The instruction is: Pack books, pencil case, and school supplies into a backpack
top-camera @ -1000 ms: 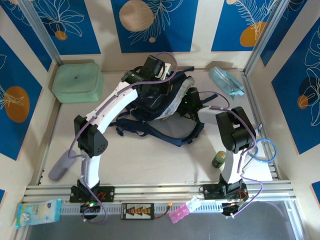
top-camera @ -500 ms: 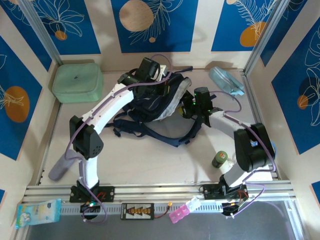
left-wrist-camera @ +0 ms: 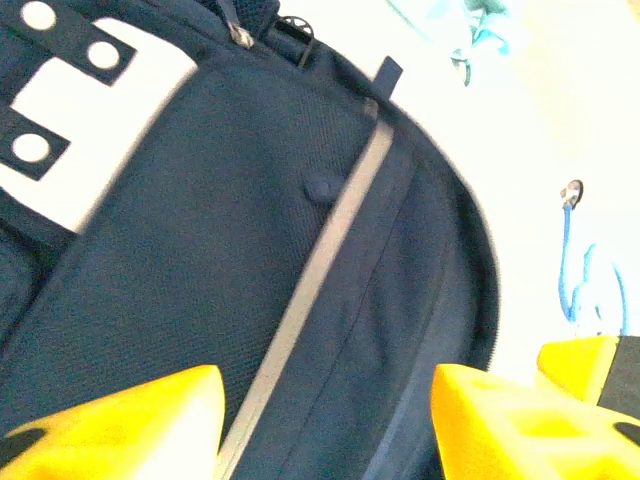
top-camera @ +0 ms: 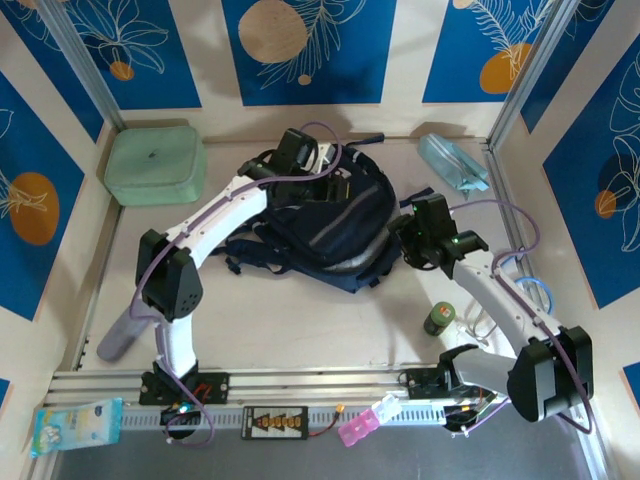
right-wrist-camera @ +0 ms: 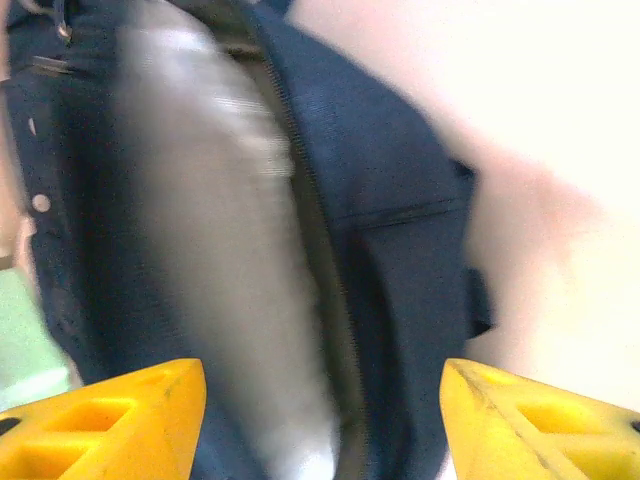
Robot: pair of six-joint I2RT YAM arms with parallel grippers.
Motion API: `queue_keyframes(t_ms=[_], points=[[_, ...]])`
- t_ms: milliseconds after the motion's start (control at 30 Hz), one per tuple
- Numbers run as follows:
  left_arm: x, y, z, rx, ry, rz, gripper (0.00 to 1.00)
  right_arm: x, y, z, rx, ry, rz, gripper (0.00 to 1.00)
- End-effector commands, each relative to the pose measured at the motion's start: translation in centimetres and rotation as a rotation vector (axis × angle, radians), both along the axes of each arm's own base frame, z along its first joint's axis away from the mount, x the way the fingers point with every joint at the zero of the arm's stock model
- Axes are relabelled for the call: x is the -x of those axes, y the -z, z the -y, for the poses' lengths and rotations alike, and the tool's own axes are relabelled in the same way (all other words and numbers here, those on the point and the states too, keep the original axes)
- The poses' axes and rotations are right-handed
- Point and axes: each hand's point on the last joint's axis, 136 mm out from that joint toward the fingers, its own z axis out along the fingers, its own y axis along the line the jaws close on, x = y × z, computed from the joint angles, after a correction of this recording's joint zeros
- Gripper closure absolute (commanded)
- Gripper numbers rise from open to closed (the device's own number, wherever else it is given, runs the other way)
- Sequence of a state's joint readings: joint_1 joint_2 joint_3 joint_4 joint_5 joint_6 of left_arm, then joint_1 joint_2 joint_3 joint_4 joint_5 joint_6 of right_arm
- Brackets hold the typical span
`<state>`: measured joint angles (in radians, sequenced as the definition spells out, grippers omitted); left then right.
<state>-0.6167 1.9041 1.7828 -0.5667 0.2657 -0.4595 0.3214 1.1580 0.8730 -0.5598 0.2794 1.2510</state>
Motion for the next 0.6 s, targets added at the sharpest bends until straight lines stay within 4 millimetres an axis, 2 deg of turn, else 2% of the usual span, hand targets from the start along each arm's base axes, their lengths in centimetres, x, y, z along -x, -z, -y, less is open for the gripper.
queue_keyframes(t_ms=[0, 100, 233, 300, 400, 567], points=[[0.3, -1.3, -1.7, 0.064, -0.026, -0.012, 0.28, 2.2, 0.9, 2.1, 0.157, -0.018, -0.070, 0.36], [0.4, 0.5, -4.9, 0.086, -0.119, -0.066, 0.23, 1.7, 0.4, 0.5, 0.130, -0.095, -0.014, 0.34], [1.0, 4.8, -11.7, 0.131, -0.338, -0.182, 0.21, 1.2, 0.6, -1.9, 0.084, -0.193, 0.011, 0.25], [1.6, 6.8, -14.2, 0.169, -0.413, -0.233, 0.22, 1.2, 1.0, -3.0, 0.073, -0.241, 0.006, 0.22], [2.2, 8.8, -16.6, 0.199, -0.477, -0.269, 0.23, 1.3, 1.6, -3.9, 0.076, -0.280, -0.018, 0.19], [2.2, 11.4, -19.0, 0.080, -0.549, -0.292, 0.28, 1.7, 2.7, -4.8, 0.081, -0.301, -0.061, 0.18]])
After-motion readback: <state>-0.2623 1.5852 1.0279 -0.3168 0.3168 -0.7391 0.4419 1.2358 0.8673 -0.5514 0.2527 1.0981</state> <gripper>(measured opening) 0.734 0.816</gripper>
